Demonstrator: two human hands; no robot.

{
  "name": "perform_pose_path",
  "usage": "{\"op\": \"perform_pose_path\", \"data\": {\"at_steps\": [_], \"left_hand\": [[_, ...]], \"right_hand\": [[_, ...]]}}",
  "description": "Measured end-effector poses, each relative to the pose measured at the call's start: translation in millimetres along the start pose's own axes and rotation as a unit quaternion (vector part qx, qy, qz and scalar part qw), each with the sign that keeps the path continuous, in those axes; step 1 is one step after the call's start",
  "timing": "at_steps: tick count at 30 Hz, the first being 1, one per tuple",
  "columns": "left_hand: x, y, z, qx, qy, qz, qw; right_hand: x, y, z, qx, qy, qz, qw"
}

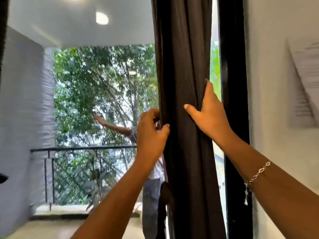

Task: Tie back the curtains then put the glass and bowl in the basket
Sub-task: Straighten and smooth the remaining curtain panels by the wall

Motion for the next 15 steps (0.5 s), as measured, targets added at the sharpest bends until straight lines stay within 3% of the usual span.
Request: {"op": "perform_pose_path", "data": {"at_steps": [7, 15], "left_hand": [[73.4, -7.2, -50.5, 0.055, -0.09, -0.035, 0.994], [125.5, -16.8, -78.7, 0.019, -0.145, 0.002, 0.989]], "right_hand": [[84.4, 29.5, 15.3, 0.007, 0.06, 0.01, 0.998], [168.2, 44.9, 35.6, 0.024, 0.118, 0.051, 0.991]]}}
Point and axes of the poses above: each hand's wrist, its own x-axis away from the middle knuckle, its own y-axis out of the palm, z = x × y, the point moved 8 cm from there along -x, towards the middle knuckle, and after that the axes turned 2 degrees about -z, right-handed, at the moved point
